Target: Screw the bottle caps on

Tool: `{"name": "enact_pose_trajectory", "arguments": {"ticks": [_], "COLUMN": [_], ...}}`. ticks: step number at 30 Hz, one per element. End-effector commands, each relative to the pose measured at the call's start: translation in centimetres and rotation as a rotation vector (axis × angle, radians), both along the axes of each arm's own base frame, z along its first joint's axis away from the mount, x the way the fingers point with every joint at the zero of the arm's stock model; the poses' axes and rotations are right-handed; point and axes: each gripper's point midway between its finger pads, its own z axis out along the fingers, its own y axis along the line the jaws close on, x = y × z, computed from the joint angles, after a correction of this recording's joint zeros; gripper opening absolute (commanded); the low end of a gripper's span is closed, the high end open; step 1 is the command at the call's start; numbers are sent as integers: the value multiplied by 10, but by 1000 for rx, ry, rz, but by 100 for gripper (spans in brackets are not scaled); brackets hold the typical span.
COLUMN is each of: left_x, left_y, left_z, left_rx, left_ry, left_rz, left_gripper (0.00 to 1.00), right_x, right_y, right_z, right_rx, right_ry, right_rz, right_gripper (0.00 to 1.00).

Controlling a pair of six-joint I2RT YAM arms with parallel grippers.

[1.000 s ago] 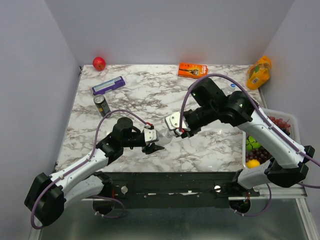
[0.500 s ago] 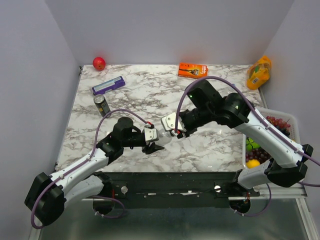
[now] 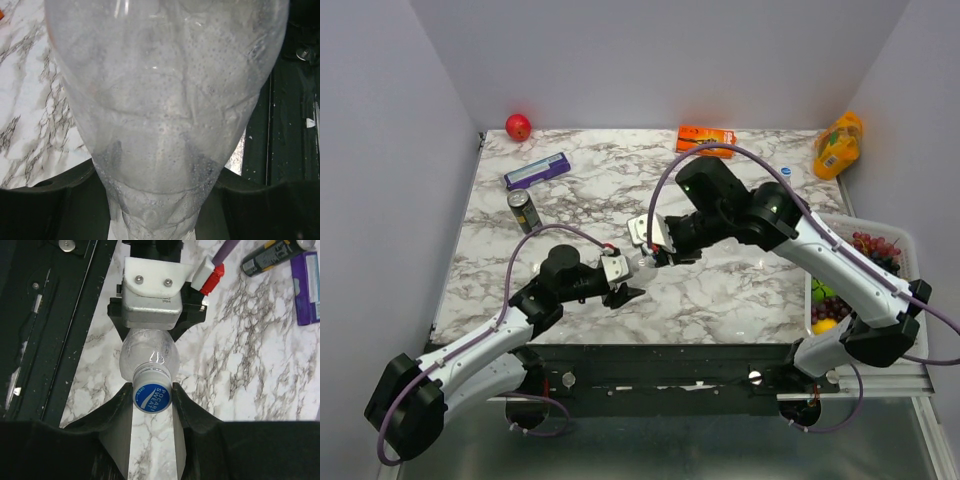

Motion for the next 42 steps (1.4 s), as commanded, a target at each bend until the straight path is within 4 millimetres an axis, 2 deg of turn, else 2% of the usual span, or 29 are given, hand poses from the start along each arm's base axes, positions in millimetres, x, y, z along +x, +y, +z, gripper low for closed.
{"name": "enact_pose_trajectory", "arguments": {"ticks": [1, 7, 8, 10, 11, 12, 14, 20, 21, 24, 29, 33, 38, 42], "left_x": [26, 50, 51, 55, 56, 56, 54, 51, 51, 50, 46, 46, 42, 34], "left_y": [-4, 3, 3, 5, 6, 6, 7, 16, 17, 18, 17, 16, 14, 11], "left_z": [65, 87, 91, 92, 91, 88, 79, 47, 44, 36, 27, 25, 22, 19], "left_rx": [-161, -214, -229, -246, -250, -245, -223, -126, -118, -94, -72, -60, -47, -30], "left_ry": [-168, -212, -212, -184, -172, -162, -137, -91, -88, -72, -49, -37, -20, -26], "left_rz": [105, 231, 243, 274, 292, 290, 293, 317, 320, 318, 297, 293, 269, 209], "left_gripper": [0, 0, 0, 0, 0, 0, 0, 0, 0, 0, 0, 0, 0, 0], "right_x": [0, 15, 18, 21, 23, 28, 28, 38, 38, 43, 53, 41, 34, 41], "right_y": [-6, 4, 8, 9, 9, 13, 10, 15, 15, 19, 17, 4, -18, -22], "right_z": [-26, -38, -31, -45, -45, -48, -48, -36, -34, -23, 3, 20, 30, 21], "right_rx": [-128, -201, -188, -258, -270, -282, -305, -271, -262, -219, -147, -114, -54, -39], "right_ry": [130, 225, 239, 334, 359, 399, 425, 425, 425, 398, 315, 260, 164, 56], "right_rz": [-111, -268, -297, -389, -420, -471, -501, -558, -562, -566, -575, -483, -418, -349], "right_gripper": [37, 37, 37, 37, 37, 37, 38, 51, 56, 64, 71, 77, 98, 100]}}
